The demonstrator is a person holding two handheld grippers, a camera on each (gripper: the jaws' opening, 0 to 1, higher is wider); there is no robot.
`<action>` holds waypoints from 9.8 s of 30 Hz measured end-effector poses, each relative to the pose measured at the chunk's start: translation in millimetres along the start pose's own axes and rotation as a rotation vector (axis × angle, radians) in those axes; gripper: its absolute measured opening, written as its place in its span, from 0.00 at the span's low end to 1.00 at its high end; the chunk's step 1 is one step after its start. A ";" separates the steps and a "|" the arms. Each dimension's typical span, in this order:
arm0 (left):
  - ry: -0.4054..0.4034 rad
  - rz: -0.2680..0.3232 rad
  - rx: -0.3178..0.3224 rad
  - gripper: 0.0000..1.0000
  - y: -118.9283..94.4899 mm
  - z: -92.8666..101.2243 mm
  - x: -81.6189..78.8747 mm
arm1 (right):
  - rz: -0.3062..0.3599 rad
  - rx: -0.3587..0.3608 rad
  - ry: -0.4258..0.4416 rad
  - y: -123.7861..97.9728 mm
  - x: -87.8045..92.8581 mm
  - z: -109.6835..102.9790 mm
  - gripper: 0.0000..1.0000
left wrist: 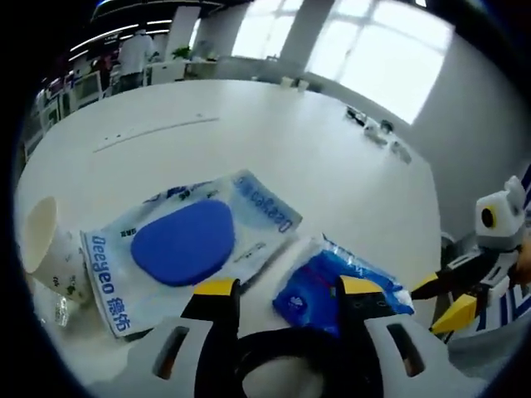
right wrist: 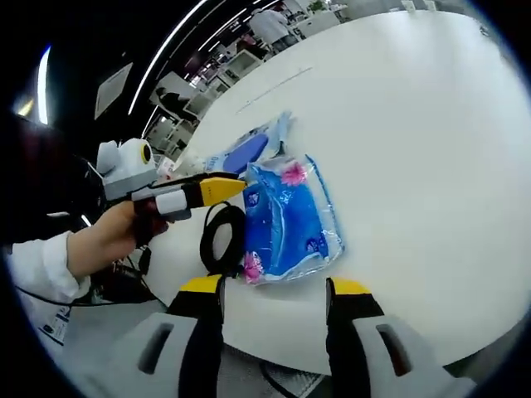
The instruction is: Arrange the tabletop items into an orderly group along one side of the table until the central work area is clear of visible clutter.
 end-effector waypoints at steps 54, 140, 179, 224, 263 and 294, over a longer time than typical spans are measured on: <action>0.147 -0.009 0.001 0.00 4.3 5.3 -0.5 | 0.064 0.109 0.094 12.5 -4.4 23.5 0.00; -0.062 0.003 -0.152 0.00 64.8 47.0 -68.4 | 0.161 0.203 -0.197 -7.7 -189.5 125.8 0.00; -0.250 0.001 -0.267 0.01 77.9 38.4 -50.6 | 0.090 0.169 -0.173 25.3 -182.5 147.3 0.00; -0.227 0.147 -0.082 0.64 65.3 77.5 -65.3 | 0.178 0.108 -0.319 23.1 -174.6 130.4 0.36; -0.182 0.184 -0.159 0.76 -17.1 30.3 -50.3 | 0.196 0.116 -0.378 -11.8 -160.4 85.8 0.38; -0.196 0.225 -0.194 0.71 -81.6 5.5 -41.4 | 0.191 0.120 -0.449 -20.1 -148.8 35.0 0.37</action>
Point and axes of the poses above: the point that each gripper's makers call its tool centre point, and the gripper's own axes: y roughly forward along the fingers, z roughly to its right, x roughly out of its underside, the point moved 5 cm from there along -y, roughly backward along the fingers, and after that the axes turned 5 degrees about -y, right-handed, at the moved point
